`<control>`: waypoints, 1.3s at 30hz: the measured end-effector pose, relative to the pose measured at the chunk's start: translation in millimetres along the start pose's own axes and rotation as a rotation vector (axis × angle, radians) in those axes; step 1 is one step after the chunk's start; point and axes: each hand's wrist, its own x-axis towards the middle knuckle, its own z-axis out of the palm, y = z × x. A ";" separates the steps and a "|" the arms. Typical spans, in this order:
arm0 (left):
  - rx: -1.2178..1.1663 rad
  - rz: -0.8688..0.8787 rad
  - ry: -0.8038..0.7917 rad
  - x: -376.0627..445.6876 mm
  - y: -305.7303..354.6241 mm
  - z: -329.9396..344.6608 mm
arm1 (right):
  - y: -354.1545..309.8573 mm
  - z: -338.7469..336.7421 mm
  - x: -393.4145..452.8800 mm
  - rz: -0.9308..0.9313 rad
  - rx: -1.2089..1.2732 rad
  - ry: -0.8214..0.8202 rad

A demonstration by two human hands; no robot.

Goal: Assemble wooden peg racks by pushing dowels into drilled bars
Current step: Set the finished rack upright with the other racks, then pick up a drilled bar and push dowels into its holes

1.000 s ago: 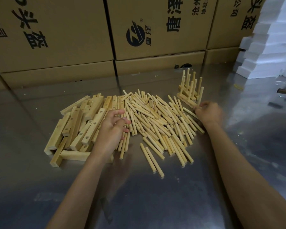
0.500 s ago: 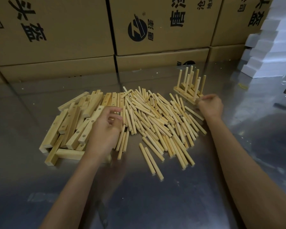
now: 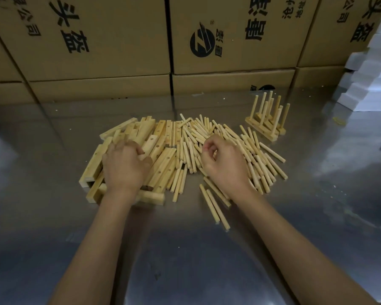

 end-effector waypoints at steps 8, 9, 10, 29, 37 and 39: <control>0.048 -0.002 -0.037 1.1 -1.0 2.5 | -7.2 11.6 -15.7 0.002 0.060 -0.104; 0.022 0.008 -0.051 1.4 -1.1 2.1 | -6.3 11.4 -16.0 0.005 0.066 -0.114; 0.001 0.018 -0.066 1.7 -0.8 2.1 | -5.7 11.0 -16.5 0.006 0.072 -0.122; 0.127 0.073 -0.104 -9.2 17.0 8.1 | -8.2 6.5 -19.8 0.059 0.168 -0.178; -0.136 0.061 -0.053 -7.2 13.4 7.8 | -9.5 4.9 -20.5 0.070 0.177 -0.196; -0.275 0.036 -0.044 -4.6 15.0 4.9 | -10.6 4.0 -20.6 0.070 0.182 -0.192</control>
